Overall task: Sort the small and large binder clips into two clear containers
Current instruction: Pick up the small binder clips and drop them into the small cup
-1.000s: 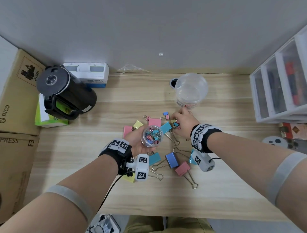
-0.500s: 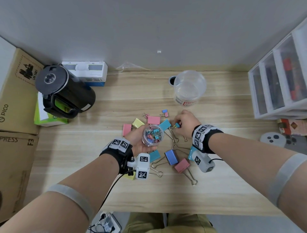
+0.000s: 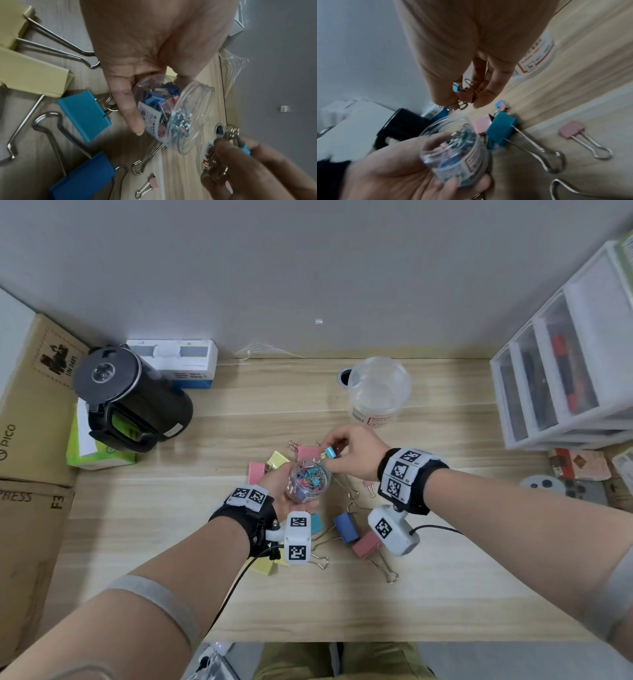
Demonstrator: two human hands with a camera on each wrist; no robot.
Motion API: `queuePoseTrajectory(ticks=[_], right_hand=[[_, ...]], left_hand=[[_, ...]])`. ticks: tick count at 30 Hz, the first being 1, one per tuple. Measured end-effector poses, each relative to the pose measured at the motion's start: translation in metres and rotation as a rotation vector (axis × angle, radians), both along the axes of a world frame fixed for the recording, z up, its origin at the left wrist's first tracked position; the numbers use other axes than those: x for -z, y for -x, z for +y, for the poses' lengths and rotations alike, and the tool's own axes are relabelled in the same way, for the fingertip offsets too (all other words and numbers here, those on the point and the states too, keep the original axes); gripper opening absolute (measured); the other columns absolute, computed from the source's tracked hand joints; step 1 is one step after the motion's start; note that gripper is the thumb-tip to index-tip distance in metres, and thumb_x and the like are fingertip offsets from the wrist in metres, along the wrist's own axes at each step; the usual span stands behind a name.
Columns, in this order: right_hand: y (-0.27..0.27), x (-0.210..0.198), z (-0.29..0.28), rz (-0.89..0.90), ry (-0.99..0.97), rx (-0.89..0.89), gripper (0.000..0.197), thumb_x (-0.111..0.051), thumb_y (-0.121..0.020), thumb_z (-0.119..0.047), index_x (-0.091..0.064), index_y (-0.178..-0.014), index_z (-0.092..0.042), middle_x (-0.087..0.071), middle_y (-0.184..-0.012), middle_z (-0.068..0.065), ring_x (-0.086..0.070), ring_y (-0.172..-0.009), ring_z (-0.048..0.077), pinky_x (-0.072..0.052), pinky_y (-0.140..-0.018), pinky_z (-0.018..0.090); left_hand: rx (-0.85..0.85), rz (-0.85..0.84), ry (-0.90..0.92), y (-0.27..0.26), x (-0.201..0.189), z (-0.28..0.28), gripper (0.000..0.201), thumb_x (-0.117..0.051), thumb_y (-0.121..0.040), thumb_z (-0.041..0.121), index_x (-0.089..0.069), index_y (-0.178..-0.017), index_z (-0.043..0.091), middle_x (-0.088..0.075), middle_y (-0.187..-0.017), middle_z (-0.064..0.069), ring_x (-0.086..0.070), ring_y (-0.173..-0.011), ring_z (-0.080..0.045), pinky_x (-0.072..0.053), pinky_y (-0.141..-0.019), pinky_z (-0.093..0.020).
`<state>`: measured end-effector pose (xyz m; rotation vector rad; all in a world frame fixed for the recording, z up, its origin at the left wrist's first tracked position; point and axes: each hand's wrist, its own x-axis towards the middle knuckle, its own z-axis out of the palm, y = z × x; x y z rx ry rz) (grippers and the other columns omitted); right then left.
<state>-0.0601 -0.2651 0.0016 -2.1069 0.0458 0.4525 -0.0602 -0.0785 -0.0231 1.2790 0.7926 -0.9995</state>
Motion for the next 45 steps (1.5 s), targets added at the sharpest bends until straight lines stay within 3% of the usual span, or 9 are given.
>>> queuePoseTrajectory(ticks=[7, 12, 17, 22, 25, 30, 35, 40, 45], right_hand=[[0.016, 0.003, 0.028, -0.140, 0.196, -0.174, 0.023, -0.075, -0.076, -0.023, -0.071, -0.099, -0.021, -0.052, -0.100, -0.002, -0.053, -0.094, 0.017, -0.045, -0.086, 0.030], [0.023, 0.007, 0.023, -0.170, 0.151, -0.185, 0.021, -0.079, -0.072, -0.024, -0.071, -0.091, -0.021, -0.058, -0.098, -0.004, -0.057, -0.091, 0.015, -0.049, -0.088, 0.035], [0.027, 0.000, 0.017, -0.202, 0.086, -0.189, 0.017, -0.076, -0.076, -0.019, -0.075, -0.092, -0.014, -0.068, -0.096, -0.002, -0.061, -0.089, 0.013, -0.051, -0.084, 0.029], [0.026, -0.002, 0.001, -0.182, 0.001, 0.056, 0.009, -0.067, -0.079, -0.017, -0.072, -0.086, -0.020, -0.070, -0.084, -0.009, -0.064, -0.082, 0.009, -0.053, -0.079, 0.025], [0.016, 0.014, -0.025, -0.078, 0.148, 0.224, 0.009, -0.062, -0.082, -0.017, -0.066, -0.088, -0.022, -0.067, -0.084, -0.009, -0.065, -0.083, 0.015, -0.055, -0.080, 0.033], [0.018, 0.042, -0.070, 0.236, 0.542, 0.070, 0.032, -0.063, -0.079, -0.021, -0.061, -0.111, -0.018, -0.060, -0.117, 0.007, -0.058, -0.096, 0.024, -0.052, -0.087, 0.035], [0.028, 0.048, -0.058, 0.307, 0.548, -0.042, 0.055, -0.075, -0.067, -0.049, -0.056, -0.111, -0.021, -0.060, -0.106, -0.001, -0.060, -0.092, 0.021, -0.054, -0.079, 0.035], [0.028, 0.049, -0.040, 0.244, 0.679, -0.146, 0.028, -0.065, -0.080, -0.036, -0.056, -0.101, -0.020, -0.061, -0.095, 0.000, -0.060, -0.083, 0.023, -0.047, -0.065, 0.029], [0.016, 0.048, -0.032, 0.205, 0.713, -0.111, 0.018, -0.062, -0.076, -0.019, -0.058, -0.093, -0.017, -0.062, -0.095, 0.004, -0.060, -0.079, 0.024, -0.049, -0.064, 0.030]], left_hand=[[-0.010, 0.002, 0.027, 0.005, 0.006, -0.006, 0.035, -0.063, -0.097, 0.036, -0.068, -0.114, 0.007, -0.077, -0.086, -0.014, -0.076, -0.070, -0.027, -0.061, -0.056, -0.037], [0.011, 0.024, 0.045, 0.010, 0.008, -0.002, 0.035, -0.063, -0.097, 0.038, -0.068, -0.116, 0.010, -0.076, -0.093, -0.014, -0.075, -0.075, -0.026, -0.062, -0.062, -0.037], [0.053, 0.018, 0.068, 0.010, 0.009, -0.003, 0.032, -0.061, -0.097, 0.040, -0.069, -0.106, 0.011, -0.077, -0.089, -0.012, -0.074, -0.077, -0.025, -0.061, -0.068, -0.037], [0.049, 0.004, 0.050, 0.012, 0.009, 0.002, 0.033, -0.062, -0.096, 0.041, -0.071, -0.099, 0.009, -0.076, -0.086, -0.012, -0.072, -0.074, -0.024, -0.062, -0.060, -0.036], [0.053, 0.052, 0.117, 0.012, 0.007, 0.006, 0.041, -0.057, -0.098, 0.044, -0.070, -0.111, 0.007, -0.075, -0.092, -0.015, -0.074, -0.079, -0.029, -0.063, -0.057, -0.035], [0.074, 0.095, 0.228, 0.013, 0.002, 0.012, 0.048, -0.051, -0.099, 0.040, -0.064, -0.128, 0.003, -0.073, -0.098, -0.017, -0.074, -0.085, -0.033, -0.060, -0.054, -0.033], [0.042, 0.098, 0.230, 0.013, 0.004, 0.015, 0.050, -0.048, -0.100, 0.040, -0.062, -0.131, 0.003, -0.072, -0.103, -0.019, -0.073, -0.088, -0.035, -0.061, -0.054, -0.035], [0.029, 0.065, 0.161, 0.011, 0.005, 0.020, 0.046, -0.040, -0.105, 0.041, -0.064, -0.119, 0.004, -0.072, -0.096, -0.021, -0.072, -0.087, -0.037, -0.060, -0.049, -0.034], [0.020, 0.044, 0.147, 0.005, 0.001, 0.031, 0.052, -0.042, -0.105, 0.048, -0.065, -0.117, 0.003, -0.071, -0.103, -0.023, -0.070, -0.088, -0.038, -0.059, -0.051, -0.034]])
